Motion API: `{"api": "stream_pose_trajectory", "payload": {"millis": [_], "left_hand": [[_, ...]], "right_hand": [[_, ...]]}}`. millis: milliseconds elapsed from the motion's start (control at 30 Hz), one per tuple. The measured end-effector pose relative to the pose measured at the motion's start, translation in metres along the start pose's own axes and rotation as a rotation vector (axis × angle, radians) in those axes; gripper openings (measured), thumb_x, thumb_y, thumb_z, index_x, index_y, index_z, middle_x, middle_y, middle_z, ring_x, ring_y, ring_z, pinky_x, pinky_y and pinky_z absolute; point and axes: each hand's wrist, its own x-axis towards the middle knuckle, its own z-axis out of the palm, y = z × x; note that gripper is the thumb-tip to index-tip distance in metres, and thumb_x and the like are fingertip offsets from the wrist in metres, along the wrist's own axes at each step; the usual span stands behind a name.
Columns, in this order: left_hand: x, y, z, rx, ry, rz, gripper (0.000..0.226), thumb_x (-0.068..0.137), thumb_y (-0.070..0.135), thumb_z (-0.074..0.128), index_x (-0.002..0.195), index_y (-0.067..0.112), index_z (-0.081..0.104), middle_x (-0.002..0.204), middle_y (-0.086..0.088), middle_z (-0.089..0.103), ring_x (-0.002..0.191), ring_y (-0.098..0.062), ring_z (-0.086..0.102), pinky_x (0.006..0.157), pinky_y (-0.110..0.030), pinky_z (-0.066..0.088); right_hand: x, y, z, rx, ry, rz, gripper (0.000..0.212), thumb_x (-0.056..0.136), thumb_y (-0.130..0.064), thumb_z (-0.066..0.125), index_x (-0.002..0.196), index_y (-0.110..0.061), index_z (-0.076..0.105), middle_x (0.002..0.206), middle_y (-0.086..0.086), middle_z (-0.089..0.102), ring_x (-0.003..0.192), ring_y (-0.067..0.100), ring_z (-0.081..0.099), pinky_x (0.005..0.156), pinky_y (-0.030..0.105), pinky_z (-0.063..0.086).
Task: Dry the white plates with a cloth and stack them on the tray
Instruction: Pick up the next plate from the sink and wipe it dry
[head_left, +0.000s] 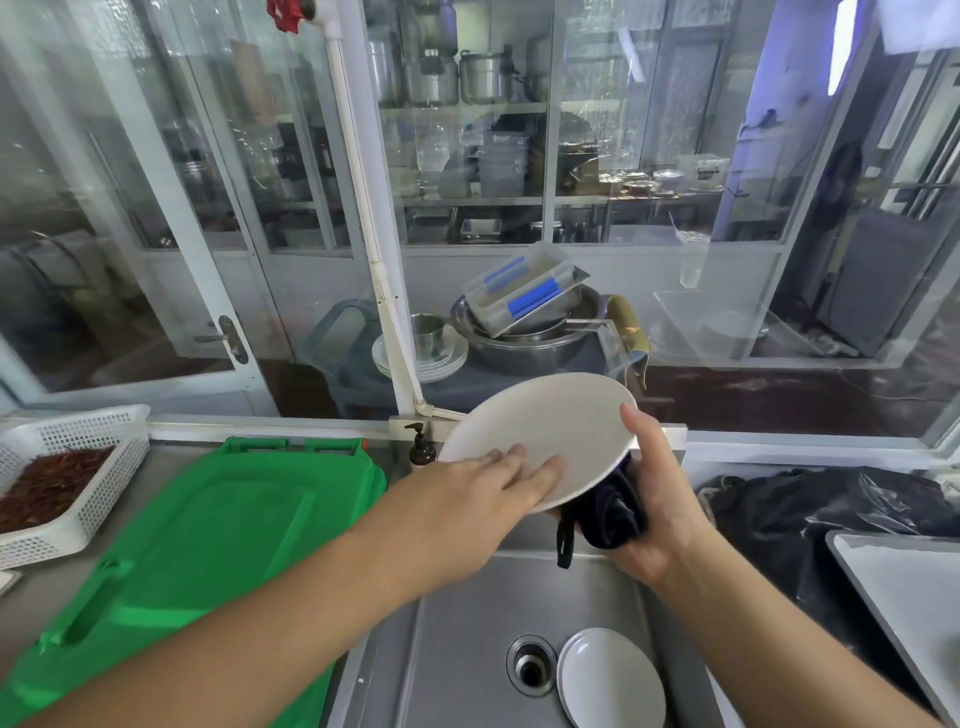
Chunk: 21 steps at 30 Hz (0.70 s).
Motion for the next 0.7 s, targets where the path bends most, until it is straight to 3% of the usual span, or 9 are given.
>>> {"api": "stream_pose_trajectory", "payload": {"millis": [133, 300, 400, 467, 533, 567, 633, 700], "left_hand": [[0.008, 0.020, 0.000, 0.059, -0.006, -0.027, 0.074, 0.104, 0.012, 0.037, 0.166, 0.035, 0.002, 0.172, -0.016, 0.021, 0.154, -0.033, 0.033, 0.118, -0.048, 0.041], [0.011, 0.037, 0.002, -0.102, 0.118, -0.062, 0.065, 0.100, 0.062, 0.036, 0.162, 0.042, 0.029, 0.166, -0.002, 0.040, 0.152, -0.021, 0.039, 0.120, -0.042, 0.040], [0.019, 0.038, 0.002, -0.441, 0.290, -0.189, 0.061, 0.099, 0.060, 0.040, 0.154, 0.035, 0.048, 0.157, 0.012, 0.051, 0.145, -0.003, 0.041, 0.123, -0.025, 0.029], [0.027, 0.034, 0.006, -0.635, 0.420, -0.432, 0.055, 0.101, 0.053, 0.048, 0.152, 0.034, 0.050, 0.154, 0.015, 0.051, 0.139, 0.002, 0.040, 0.119, -0.016, 0.024], [0.035, 0.030, 0.009, -0.917, 0.413, -0.765, 0.044, 0.102, 0.045, 0.056, 0.146, 0.038, 0.055, 0.148, 0.014, 0.057, 0.134, -0.006, 0.050, 0.118, -0.032, 0.037], [0.038, 0.030, 0.009, -1.145, 0.383, -0.909, 0.035, 0.103, 0.043, 0.057, 0.137, 0.039, 0.064, 0.139, 0.011, 0.066, 0.125, -0.012, 0.061, 0.112, -0.040, 0.046], [0.044, 0.032, 0.012, -1.740, 0.294, -1.093, 0.030, 0.106, 0.041, 0.055, 0.124, 0.027, 0.074, 0.120, -0.002, 0.076, 0.094, -0.019, 0.073, 0.084, -0.040, 0.061], [0.043, 0.035, 0.018, -2.061, 0.188, -1.103, 0.041, 0.108, 0.038, 0.049, 0.133, 0.013, 0.069, 0.113, -0.010, 0.073, 0.082, -0.021, 0.072, 0.065, -0.034, 0.062]], "right_hand": [[-0.005, 0.002, -0.018, 0.069, -0.062, -0.042, 0.074, 0.068, -0.056, 0.083, 0.127, -0.010, 0.076, 0.139, 0.024, 0.067, 0.126, 0.041, 0.067, 0.112, 0.055, 0.049], [-0.009, -0.007, -0.044, 0.099, -0.122, -0.049, 0.088, 0.064, -0.055, 0.090, 0.136, -0.009, 0.070, 0.145, 0.026, 0.061, 0.134, 0.043, 0.060, 0.119, 0.059, 0.039], [-0.012, -0.013, -0.057, 0.152, -0.106, -0.041, 0.071, 0.077, -0.053, 0.077, 0.134, -0.012, 0.072, 0.145, 0.025, 0.062, 0.129, 0.043, 0.063, 0.112, 0.060, 0.048], [-0.013, -0.017, -0.067, 0.184, -0.077, -0.031, 0.065, 0.081, -0.055, 0.070, 0.132, -0.015, 0.074, 0.143, 0.023, 0.064, 0.129, 0.044, 0.063, 0.111, 0.065, 0.046], [-0.015, -0.019, -0.075, 0.188, -0.073, -0.010, 0.064, 0.082, -0.056, 0.068, 0.132, -0.016, 0.074, 0.142, 0.022, 0.065, 0.130, 0.046, 0.062, 0.114, 0.069, 0.041], [-0.017, -0.020, -0.079, 0.187, -0.078, 0.002, 0.064, 0.083, -0.055, 0.068, 0.133, -0.016, 0.073, 0.143, 0.021, 0.064, 0.131, 0.046, 0.061, 0.115, 0.069, 0.039], [-0.021, -0.021, -0.086, 0.175, -0.076, 0.019, 0.063, 0.085, -0.056, 0.067, 0.133, -0.016, 0.073, 0.143, 0.021, 0.065, 0.132, 0.046, 0.061, 0.116, 0.069, 0.038], [-0.026, -0.020, -0.091, 0.149, -0.066, 0.029, 0.063, 0.083, -0.056, 0.067, 0.132, -0.016, 0.074, 0.142, 0.022, 0.065, 0.130, 0.046, 0.062, 0.116, 0.069, 0.038]]}}
